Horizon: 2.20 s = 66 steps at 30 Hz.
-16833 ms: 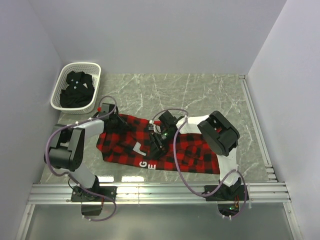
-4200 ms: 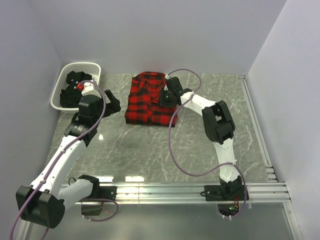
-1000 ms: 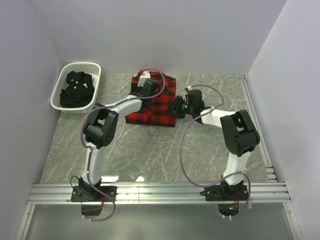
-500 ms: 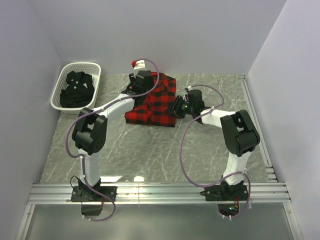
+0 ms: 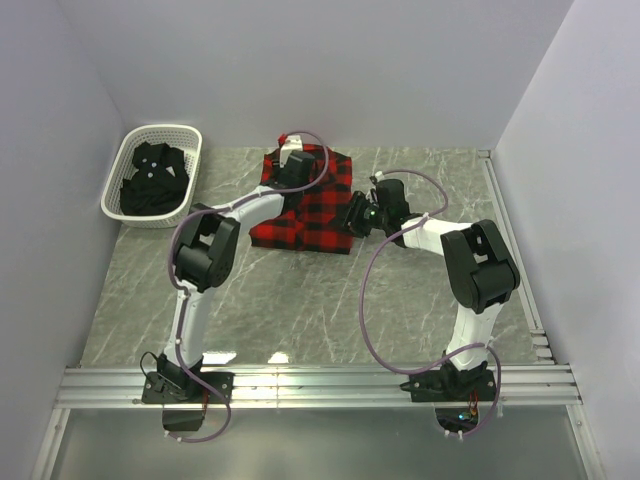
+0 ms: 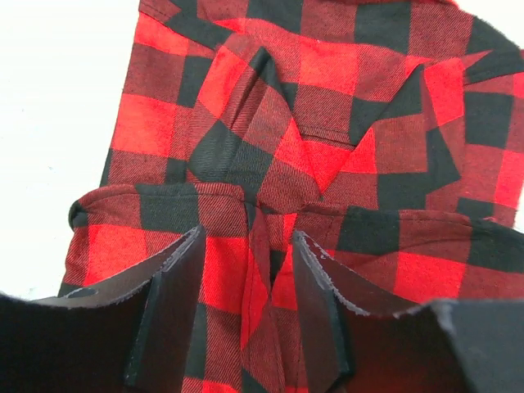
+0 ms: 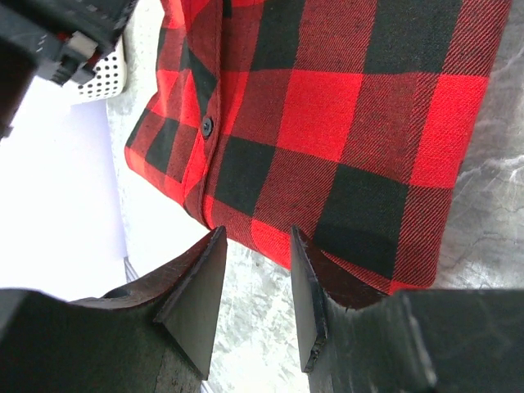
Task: Fold and stack the long sleeve shirts
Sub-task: Fold the shirt
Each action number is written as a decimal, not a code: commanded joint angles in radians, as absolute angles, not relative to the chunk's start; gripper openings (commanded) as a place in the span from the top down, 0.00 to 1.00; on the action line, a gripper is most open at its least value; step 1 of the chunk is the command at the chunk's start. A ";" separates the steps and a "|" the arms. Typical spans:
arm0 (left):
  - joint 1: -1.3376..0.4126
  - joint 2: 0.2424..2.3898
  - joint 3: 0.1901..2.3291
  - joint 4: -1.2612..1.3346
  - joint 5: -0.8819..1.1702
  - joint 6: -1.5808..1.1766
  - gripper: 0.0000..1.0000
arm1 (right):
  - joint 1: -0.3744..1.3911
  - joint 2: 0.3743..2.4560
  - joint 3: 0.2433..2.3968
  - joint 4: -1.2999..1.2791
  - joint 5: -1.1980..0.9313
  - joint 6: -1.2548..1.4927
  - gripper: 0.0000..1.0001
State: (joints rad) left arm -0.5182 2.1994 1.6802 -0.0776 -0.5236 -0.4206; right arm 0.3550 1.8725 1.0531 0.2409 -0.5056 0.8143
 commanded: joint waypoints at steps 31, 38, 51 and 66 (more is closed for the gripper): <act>-0.391 2.028 1.470 0.173 -0.206 -0.558 0.96 | 0.339 1.888 1.057 0.296 -0.543 0.828 0.56; -0.379 2.008 1.391 0.319 -0.022 -0.520 0.87 | 0.339 1.894 1.058 0.298 -0.548 0.828 0.56; -0.377 1.931 1.367 0.328 0.005 -0.491 0.24 | 0.339 1.876 1.063 0.285 -0.538 0.796 0.56; -0.376 1.812 1.270 -0.058 -0.158 -0.667 0.34 | 0.351 1.936 1.271 0.258 -0.545 0.851 0.56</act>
